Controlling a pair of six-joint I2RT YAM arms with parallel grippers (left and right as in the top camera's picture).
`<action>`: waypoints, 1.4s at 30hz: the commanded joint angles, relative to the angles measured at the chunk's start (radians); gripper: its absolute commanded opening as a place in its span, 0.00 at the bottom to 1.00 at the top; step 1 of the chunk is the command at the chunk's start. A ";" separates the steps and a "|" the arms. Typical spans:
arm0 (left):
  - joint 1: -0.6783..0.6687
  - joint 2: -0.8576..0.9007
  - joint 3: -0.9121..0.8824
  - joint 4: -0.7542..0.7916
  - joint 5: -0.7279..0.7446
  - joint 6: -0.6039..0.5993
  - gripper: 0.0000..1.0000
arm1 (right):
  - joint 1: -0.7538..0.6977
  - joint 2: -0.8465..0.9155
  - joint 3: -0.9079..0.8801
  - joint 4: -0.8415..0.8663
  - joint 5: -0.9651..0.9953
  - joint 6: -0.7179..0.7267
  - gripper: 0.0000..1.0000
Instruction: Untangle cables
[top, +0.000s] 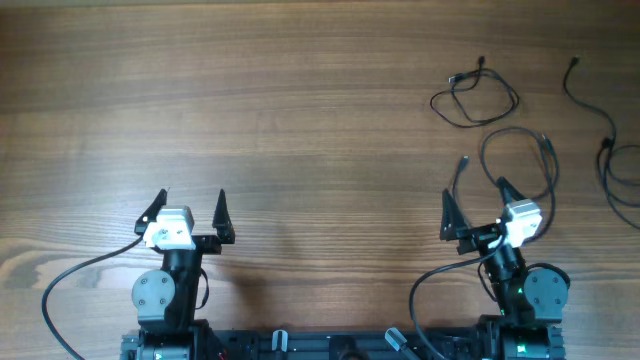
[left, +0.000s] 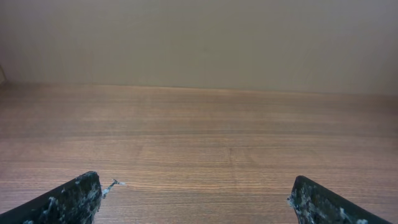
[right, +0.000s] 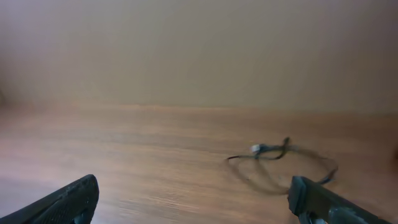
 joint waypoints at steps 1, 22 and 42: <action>-0.005 -0.008 -0.008 0.000 0.005 0.020 1.00 | 0.005 0.007 -0.001 0.002 -0.002 -0.391 1.00; -0.005 -0.008 -0.008 0.001 0.005 0.020 1.00 | 0.005 0.007 -0.001 -0.008 0.115 -0.218 1.00; -0.005 -0.008 -0.008 0.001 0.005 0.020 1.00 | 0.005 -0.019 -0.001 -0.012 0.131 0.087 1.00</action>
